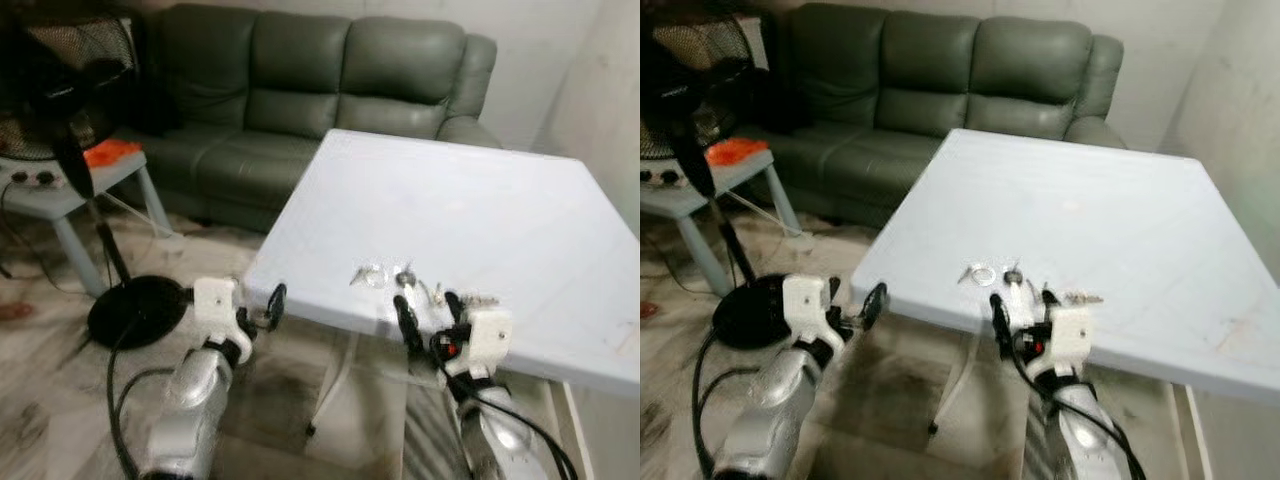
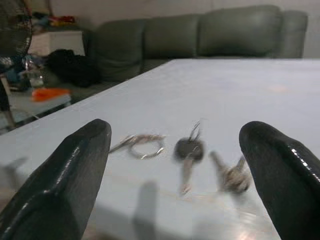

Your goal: Hang keys on a hook

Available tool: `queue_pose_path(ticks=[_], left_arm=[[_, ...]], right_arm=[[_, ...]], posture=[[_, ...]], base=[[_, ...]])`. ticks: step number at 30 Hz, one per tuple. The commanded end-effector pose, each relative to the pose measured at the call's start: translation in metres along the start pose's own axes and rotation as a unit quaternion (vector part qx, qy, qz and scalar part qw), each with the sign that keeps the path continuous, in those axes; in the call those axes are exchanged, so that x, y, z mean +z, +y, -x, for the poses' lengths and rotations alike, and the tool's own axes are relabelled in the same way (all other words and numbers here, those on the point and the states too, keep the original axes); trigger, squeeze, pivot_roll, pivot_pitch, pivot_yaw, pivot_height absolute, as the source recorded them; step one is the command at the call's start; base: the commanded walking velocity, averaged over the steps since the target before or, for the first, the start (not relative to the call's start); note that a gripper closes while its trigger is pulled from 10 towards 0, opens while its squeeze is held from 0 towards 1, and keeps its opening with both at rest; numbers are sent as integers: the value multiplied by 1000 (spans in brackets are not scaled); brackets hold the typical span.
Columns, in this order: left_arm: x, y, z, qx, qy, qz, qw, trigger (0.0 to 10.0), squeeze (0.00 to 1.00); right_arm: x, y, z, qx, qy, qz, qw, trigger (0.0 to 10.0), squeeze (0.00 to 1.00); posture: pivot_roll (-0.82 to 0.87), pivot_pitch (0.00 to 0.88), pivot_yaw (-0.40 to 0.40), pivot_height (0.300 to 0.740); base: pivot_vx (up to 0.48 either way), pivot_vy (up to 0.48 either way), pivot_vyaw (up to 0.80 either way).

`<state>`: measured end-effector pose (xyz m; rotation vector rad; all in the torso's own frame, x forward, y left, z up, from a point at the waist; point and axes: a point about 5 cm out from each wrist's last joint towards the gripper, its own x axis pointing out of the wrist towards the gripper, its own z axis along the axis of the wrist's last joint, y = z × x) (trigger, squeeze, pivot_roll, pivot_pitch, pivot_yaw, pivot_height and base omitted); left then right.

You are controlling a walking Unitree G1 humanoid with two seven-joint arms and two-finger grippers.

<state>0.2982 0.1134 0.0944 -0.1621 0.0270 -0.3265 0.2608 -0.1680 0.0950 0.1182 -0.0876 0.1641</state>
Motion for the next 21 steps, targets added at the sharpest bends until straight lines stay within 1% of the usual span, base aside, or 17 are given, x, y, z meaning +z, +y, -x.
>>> queue_pose_path(ticks=[1, 2, 4, 8, 10, 14, 19, 21], left_arm=[[7, 9, 1, 15, -9, -26, 1000, 10000, 0], [7, 9, 1, 14, -9, -30, 999, 10000, 0], [6, 8, 1, 14, -9, -18, 1000, 10000, 0], [6, 7, 1, 14, -9, -15, 1000, 10000, 0], [6, 6, 0, 15, -11, 0, 1000, 10000, 0], [4, 3, 0, 16, -3, 20, 1000, 10000, 0], [5, -1, 0, -1, -5, 6, 1000, 10000, 0], [7, -6, 0, -29, -9, -3, 1000, 10000, 0]], right_arm=[[6, 7, -4, 9, -14, -7, 1000, 10000, 0], [6, 7, -4, 9, -14, -7, 1000, 10000, 0], [6, 7, -4, 9, -13, -7, 1000, 10000, 0], [6, 7, -4, 8, -13, -7, 1000, 10000, 0], [6, 6, -4, 8, -12, -7, 1000, 10000, 0], [6, 6, -5, 7, -10, -7, 1000, 10000, 0], [5, 4, -5, 4, -6, -3, 1000, 10000, 0], [5, 4, -6, 6, -2, 1, 1000, 10000, 0]], posture=[[13, 0, -23, 740], [13, 0, -23, 740], [13, 0, -23, 740], [12, 0, -25, 740], [13, 0, -25, 740], [14, 0, -26, 740], [14, 0, -27, 740], [16, 0, -29, 740]], base=[[307, 0, 0], [307, 0, 0], [322, 0, 0], [319, 0, 0], [300, 0, 0], [0, 0, 0], [0, 0, 0], [0, 0, 0]])
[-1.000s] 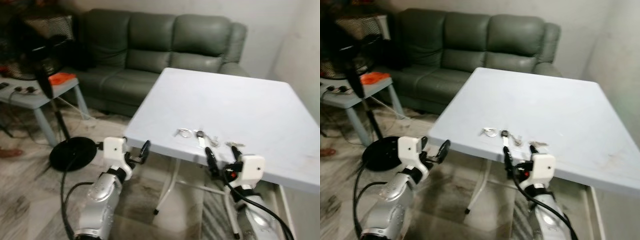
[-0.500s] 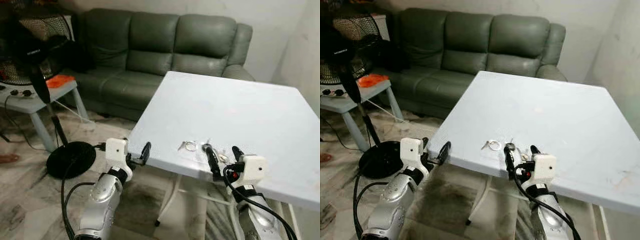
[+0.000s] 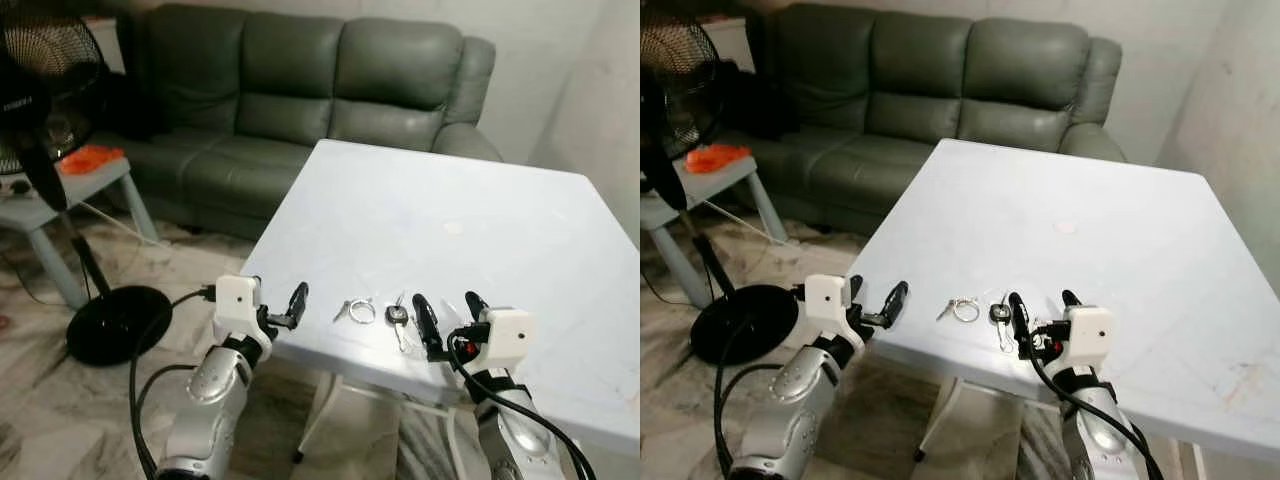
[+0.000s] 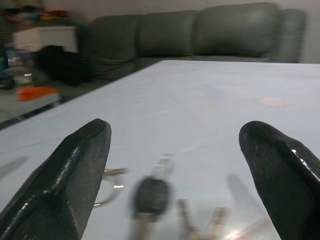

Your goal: Hang keys on a hook

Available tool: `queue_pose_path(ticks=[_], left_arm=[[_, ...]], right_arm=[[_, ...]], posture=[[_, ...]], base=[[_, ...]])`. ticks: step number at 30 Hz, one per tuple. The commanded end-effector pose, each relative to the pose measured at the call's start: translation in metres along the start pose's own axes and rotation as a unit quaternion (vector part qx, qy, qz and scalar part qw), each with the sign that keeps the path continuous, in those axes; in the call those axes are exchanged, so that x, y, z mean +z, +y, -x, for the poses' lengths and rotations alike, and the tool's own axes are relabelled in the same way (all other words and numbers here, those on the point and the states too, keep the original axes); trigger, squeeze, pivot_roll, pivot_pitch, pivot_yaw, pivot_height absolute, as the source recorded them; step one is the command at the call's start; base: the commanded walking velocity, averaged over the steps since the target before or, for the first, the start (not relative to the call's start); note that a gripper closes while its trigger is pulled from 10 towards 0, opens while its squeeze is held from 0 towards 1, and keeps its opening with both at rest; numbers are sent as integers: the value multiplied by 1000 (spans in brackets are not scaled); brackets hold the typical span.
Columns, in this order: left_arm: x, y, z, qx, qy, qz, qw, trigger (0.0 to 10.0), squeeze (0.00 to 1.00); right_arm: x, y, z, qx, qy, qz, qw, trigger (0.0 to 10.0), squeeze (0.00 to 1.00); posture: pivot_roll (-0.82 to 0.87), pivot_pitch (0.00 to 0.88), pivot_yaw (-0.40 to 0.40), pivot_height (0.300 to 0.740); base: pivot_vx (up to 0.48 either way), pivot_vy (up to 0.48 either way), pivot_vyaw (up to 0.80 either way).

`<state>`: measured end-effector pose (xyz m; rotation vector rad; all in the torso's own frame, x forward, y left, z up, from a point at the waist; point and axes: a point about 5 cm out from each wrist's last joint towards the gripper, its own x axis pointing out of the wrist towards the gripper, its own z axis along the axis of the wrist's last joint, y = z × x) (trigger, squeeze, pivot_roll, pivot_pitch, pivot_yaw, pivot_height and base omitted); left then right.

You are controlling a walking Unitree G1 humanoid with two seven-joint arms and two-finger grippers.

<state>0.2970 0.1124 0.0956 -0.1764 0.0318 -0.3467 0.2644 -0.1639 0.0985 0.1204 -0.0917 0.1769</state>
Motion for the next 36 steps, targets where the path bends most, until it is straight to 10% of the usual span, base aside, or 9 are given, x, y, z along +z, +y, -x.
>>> queue_pose_path(ticks=[1, 21, 36], left_arm=[[7, -10, -1, -37, -11, -16, 999, 10000, 0], [-1, -43, 3, -151, 20, -44, 987, 10000, 0], [-5, -51, 8, -161, 24, -47, 986, 10000, 0]], right_arm=[[3, 0, -2, 3, 0, 10, 1000, 10000, 0], [18, -35, -34, 33, 53, 121, 991, 10000, 0], [-6, -49, -20, 110, 118, 158, 974, 10000, 0]], posture=[[17, 0, -29, 740], [23, 0, -36, 740], [31, 0, -51, 740]], base=[[0, 0, 0], [0, 0, 0], [0, 0, 0]])
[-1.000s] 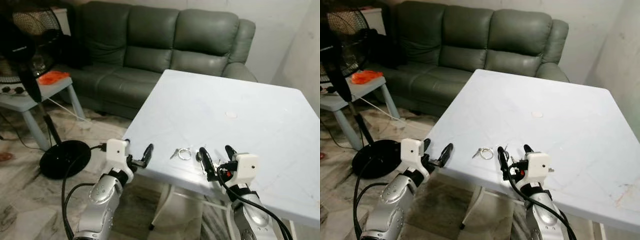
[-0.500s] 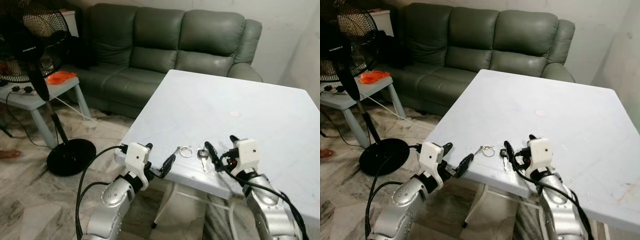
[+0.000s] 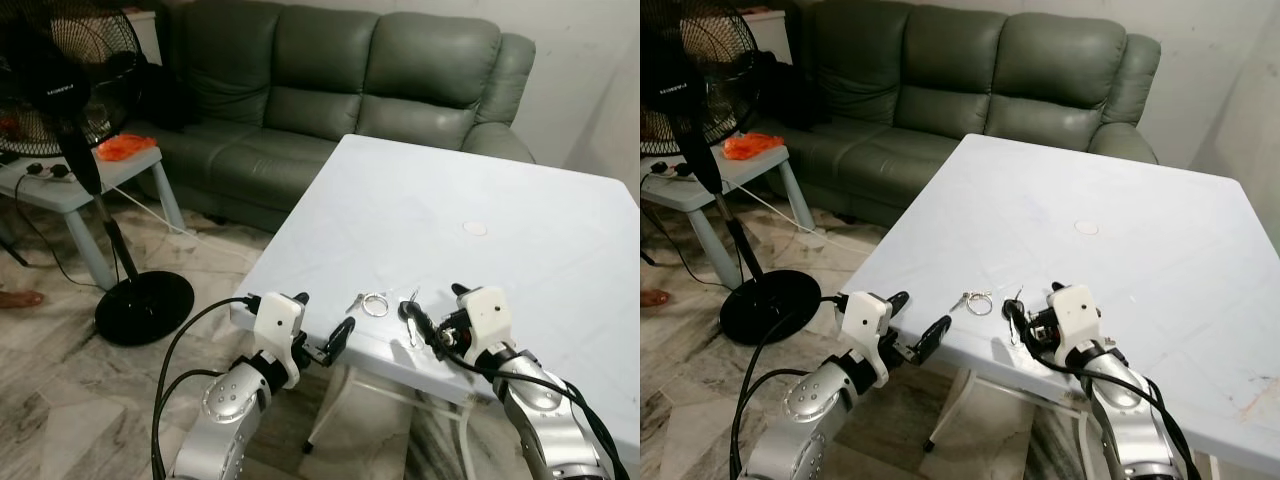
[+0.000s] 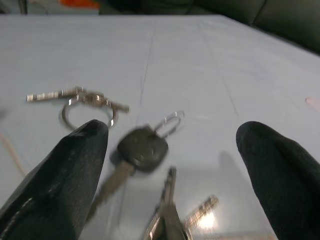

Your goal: Hang keys on a hook

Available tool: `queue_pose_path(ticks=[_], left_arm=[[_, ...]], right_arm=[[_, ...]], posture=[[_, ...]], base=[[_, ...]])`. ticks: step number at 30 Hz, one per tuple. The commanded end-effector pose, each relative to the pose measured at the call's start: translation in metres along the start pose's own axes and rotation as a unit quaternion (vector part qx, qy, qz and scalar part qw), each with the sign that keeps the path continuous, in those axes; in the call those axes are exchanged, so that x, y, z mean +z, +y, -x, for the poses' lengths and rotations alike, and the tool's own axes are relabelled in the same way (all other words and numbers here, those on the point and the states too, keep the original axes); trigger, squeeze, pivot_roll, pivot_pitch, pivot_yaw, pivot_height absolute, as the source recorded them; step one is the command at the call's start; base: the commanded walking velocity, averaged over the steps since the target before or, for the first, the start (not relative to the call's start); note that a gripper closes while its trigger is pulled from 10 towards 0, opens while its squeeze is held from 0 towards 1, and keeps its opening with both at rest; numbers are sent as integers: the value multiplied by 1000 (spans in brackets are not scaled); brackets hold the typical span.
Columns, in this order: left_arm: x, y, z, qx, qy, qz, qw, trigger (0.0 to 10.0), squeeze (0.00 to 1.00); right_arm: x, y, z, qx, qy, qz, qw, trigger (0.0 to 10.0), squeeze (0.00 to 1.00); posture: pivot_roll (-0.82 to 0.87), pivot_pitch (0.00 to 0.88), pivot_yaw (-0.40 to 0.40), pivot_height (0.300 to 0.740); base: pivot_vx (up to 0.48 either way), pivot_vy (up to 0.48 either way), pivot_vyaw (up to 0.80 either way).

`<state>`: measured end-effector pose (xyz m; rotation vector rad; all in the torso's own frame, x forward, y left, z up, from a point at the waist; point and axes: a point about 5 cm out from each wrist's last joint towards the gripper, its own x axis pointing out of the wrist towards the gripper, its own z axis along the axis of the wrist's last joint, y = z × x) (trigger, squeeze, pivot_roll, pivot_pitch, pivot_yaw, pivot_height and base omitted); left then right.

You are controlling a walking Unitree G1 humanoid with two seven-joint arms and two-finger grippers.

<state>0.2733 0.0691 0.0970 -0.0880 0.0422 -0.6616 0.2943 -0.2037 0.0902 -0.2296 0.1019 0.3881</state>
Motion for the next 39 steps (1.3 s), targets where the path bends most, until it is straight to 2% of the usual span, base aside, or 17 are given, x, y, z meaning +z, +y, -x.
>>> queue_pose_path(ticks=[1, 6, 7, 8, 9, 12, 13, 15, 16, 34, 35, 36, 37, 38, 39], left_arm=[[3, -4, 0, -9, -3, -4, 1000, 10000, 0], [2, -6, -1, -11, -2, -5, 1000, 10000, 0], [2, -6, -1, -11, -2, -5, 1000, 10000, 0], [2, -6, -1, -11, -2, -5, 1000, 10000, 0], [2, -6, -1, -12, -2, -5, 1000, 10000, 0], [2, -7, -1, -13, -2, -5, 1000, 10000, 0], [3, -7, -1, -13, -1, -6, 1000, 10000, 0], [3, -7, -1, -12, -1, -6, 1000, 10000, 0], [3, -7, -1, -12, -1, -6, 1000, 10000, 0], [3, -6, -2, -10, 0, -9, 1000, 10000, 0], [3, -5, -2, -10, 0, -9, 1000, 10000, 0], [4, -6, -2, -10, 0, -9, 1000, 10000, 0], [4, -6, -2, -10, 0, -9, 1000, 10000, 0], [4, -6, -2, -11, 0, -9, 1000, 10000, 0], [4, -6, -2, -11, 0, -9, 1000, 10000, 0]], right_arm=[[-6, -7, 5, 3, 11, -4, 1000, 10000, 0], [-13, -10, 14, 33, 19, -21, 999, 10000, 0], [-14, -11, 15, 36, 19, -21, 999, 9608, 0], [-16, -12, 16, 38, 25, -17, 999, 9882, 0], [-19, -13, 18, 41, 31, -15, 999, 9451, 0], [-22, -16, 21, 53, 35, -21, 998, 9059, 0], [-21, -17, 22, 62, 31, -23, 997, 4510, 0], [-20, -18, 23, 61, 28, -18, 998, 4235, 0], [-19, -18, 24, 66, 22, -23, 997, 0, 0], [-22, -21, 27, 77, 19, -33, 996, 0, 0], [-23, -21, 27, 78, 24, -38, 996, 2588, 0], [-23, -21, 27, 79, 25, -39, 996, 4667, 0], [-23, -21, 27, 78, 26, -39, 996, 7843, 0], [-24, -21, 27, 79, 26, -42, 996, 7882, 0], [-24, -21, 27, 80, 26, -40, 996, 9020, 0]], posture=[[31, 0, -51, 740], [26, 0, -51, 740], [26, 0, -51, 740], [26, 0, -51, 740], [23, 0, -49, 740], [21, 0, -48, 740], [21, 0, -48, 740], [20, 0, -48, 740], [20, 0, -48, 740], [21, 0, -47, 740], [20, 0, -47, 740], [20, 0, -49, 740], [20, 0, -48, 740], [20, 0, -48, 740], [20, 0, -48, 740]], base=[[0, 0, 0], [0, 0, 0], [0, 0, 0], [0, 0, 0], [0, 0, 0], [0, 0, 0], [0, 0, 0], [0, 0, 0], [0, 0, 0], [0, 0, 0], [0, 0, 0], [0, 0, 0], [0, 0, 0], [0, 0, 0], [0, 0, 0]])
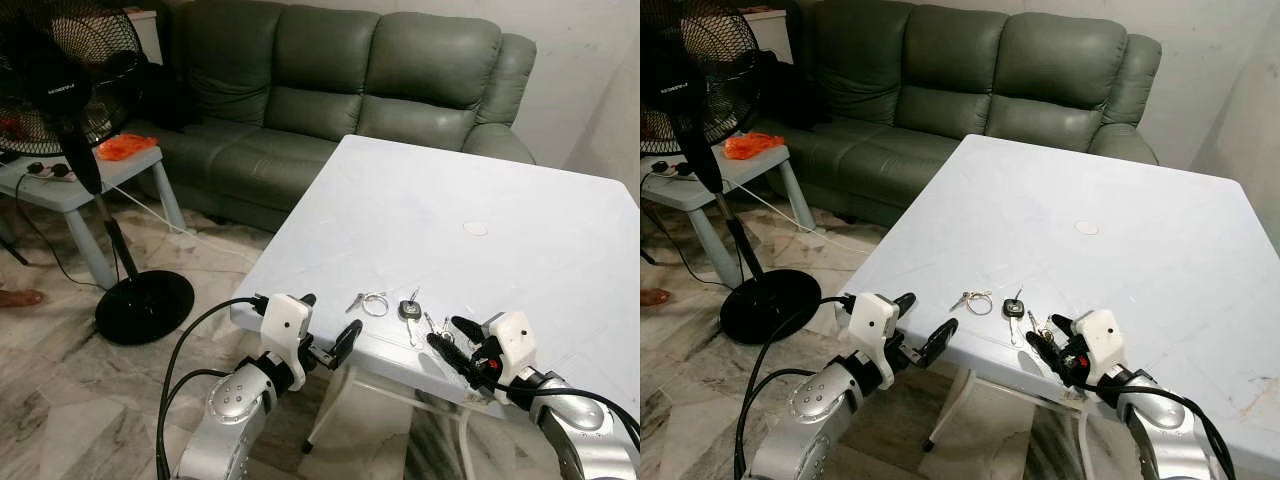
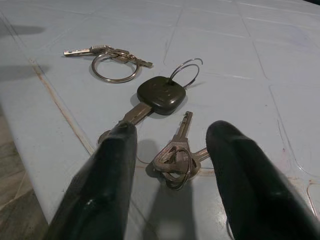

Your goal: Hang keys on a hook

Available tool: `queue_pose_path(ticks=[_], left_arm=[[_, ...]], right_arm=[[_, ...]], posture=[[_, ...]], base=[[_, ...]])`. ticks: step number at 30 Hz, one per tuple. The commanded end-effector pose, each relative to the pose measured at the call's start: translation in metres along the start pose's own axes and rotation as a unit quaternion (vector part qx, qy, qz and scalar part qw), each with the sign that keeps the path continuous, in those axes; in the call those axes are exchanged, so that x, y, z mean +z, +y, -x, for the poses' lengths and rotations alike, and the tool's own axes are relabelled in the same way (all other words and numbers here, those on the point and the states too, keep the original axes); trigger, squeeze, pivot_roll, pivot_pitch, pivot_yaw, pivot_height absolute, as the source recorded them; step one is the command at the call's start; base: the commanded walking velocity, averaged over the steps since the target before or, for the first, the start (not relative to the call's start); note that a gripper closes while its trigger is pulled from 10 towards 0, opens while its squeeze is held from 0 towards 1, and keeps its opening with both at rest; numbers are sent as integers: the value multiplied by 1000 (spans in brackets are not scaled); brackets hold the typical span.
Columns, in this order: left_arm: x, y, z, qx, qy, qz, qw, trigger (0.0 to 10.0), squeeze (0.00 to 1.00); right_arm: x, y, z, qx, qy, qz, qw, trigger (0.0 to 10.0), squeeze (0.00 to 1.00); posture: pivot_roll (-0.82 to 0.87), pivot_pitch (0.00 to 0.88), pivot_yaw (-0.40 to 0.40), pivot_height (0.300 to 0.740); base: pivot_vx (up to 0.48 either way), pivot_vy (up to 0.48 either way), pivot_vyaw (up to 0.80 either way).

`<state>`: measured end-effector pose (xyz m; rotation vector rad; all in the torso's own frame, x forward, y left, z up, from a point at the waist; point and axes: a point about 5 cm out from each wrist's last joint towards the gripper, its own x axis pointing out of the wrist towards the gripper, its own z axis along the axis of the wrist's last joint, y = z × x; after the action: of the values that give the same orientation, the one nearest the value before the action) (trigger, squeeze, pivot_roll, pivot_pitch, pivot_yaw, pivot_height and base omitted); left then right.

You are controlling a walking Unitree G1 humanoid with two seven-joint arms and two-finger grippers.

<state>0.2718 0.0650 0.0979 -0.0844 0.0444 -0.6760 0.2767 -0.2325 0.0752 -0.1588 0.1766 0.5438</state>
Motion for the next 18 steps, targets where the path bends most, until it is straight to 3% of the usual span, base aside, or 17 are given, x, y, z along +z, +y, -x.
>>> queue_pose_path(ticks=[1, 3, 4, 5, 15, 16, 17, 18], left_arm=[[3, -2, -1, -4, -2, -7, 1000, 10000, 0], [3, -2, -1, -4, -2, -7, 1000, 10000, 0], [3, -2, -1, -4, -2, -7, 1000, 10000, 0], [3, -2, -1, -4, -2, -7, 1000, 10000, 0], [3, -2, -1, -4, -2, -7, 1000, 10000, 0], [3, -3, -1, -4, -2, -6, 1000, 10000, 0], [2, -3, -1, -4, -1, -6, 1000, 10000, 0], [2, -3, -1, -4, -1, -5, 1000, 10000, 0]], right_arm=[[-2, -4, 4, -2, 5, -4, 1000, 9020, 0], [-2, -5, 4, -3, 6, 0, 1000, 7804, 0], [-3, -5, 4, -5, 8, 2, 1000, 7922, 0], [-3, -5, 4, -7, 11, 4, 1000, 10000, 0], [-5, -5, 3, -3, 20, 6, 1000, 9765, 0], [-5, -5, 4, -2, 24, 9, 1000, 8941, 0], [-5, -5, 5, -1, 22, 9, 1000, 5765, 0], [-6, -6, 6, -1, 24, 12, 1000, 4275, 0]], posture=[[20, 0, -47, 740], [20, 0, -47, 740], [20, 0, -47, 740], [19, 0, -47, 740], [19, 0, -49, 740], [19, 0, -52, 740], [19, 0, -52, 740], [19, 0, -53, 740]], base=[[0, 0, 0], [0, 0, 0], [0, 0, 0], [0, 0, 0], [0, 0, 0], [0, 0, 0], [0, 0, 0], [0, 0, 0]])
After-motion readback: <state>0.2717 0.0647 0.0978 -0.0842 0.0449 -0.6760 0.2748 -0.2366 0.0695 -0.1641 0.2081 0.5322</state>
